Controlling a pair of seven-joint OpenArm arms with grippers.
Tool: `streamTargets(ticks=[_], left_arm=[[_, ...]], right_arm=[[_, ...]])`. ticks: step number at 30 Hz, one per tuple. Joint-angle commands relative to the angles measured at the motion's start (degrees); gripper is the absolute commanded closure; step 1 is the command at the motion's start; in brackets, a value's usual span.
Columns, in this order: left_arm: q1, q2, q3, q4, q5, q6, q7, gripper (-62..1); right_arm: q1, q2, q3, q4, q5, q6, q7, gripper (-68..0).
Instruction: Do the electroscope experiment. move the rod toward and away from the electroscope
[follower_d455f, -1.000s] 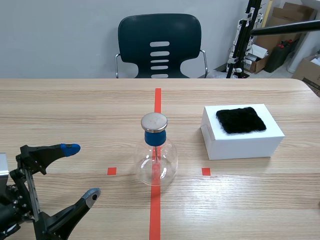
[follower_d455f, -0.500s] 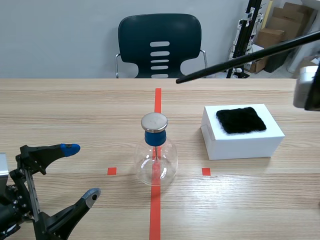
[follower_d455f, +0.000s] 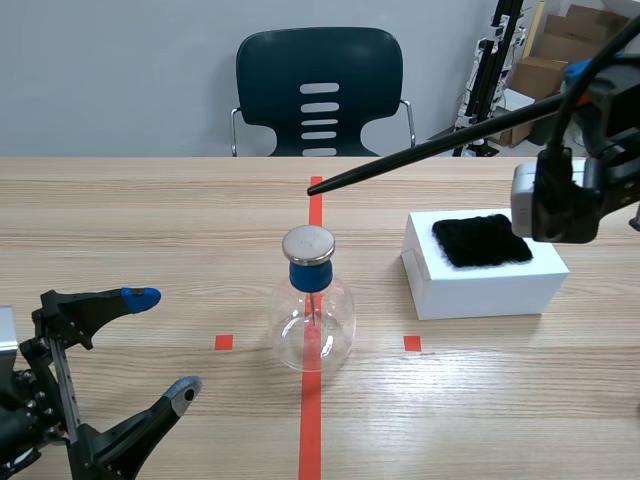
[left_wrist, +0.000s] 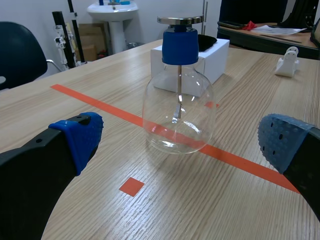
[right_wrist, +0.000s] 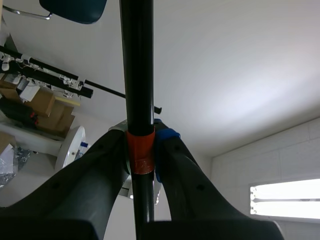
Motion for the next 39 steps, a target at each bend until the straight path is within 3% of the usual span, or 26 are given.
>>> streamTargets(ticks=[1, 9, 28, 33, 39], left_arm=[[-0.02, -0.20, -0.37, 0.72, -0.35, -0.20, -0.79, -62.3], [-0.02, -0.20, -0.37, 0.72, -0.35, -0.20, -0.81, -62.3], [-0.02, -0.20, -0.37, 0.72, -0.35, -0.20, -0.81, -62.3], [-0.02, -0.20, -0.37, 0.72, -0.35, -0.20, -0.81, -62.3], [-0.02, -0.20, -0.37, 0.72, -0.35, -0.20, -0.79, -62.3]], right_arm=[[1.33, 0.90, -0.33, 0.31, -0.94, 0.87, -0.52, -0.4], [1.64, 0.90, -1.81, -0.09, -2.25, 3.23, -0.09, -0.4], [1.60, 0.92, -1.86, -0.28, -2.14, 3.28, 0.70, -0.4], [1.03, 1.27, -0.66, -0.15, 1.07, 2.23, 0.98, -0.4], [-3.50, 1.25, 7.48, 0.48, 10.01, -1.40, 5.05, -0.4]])
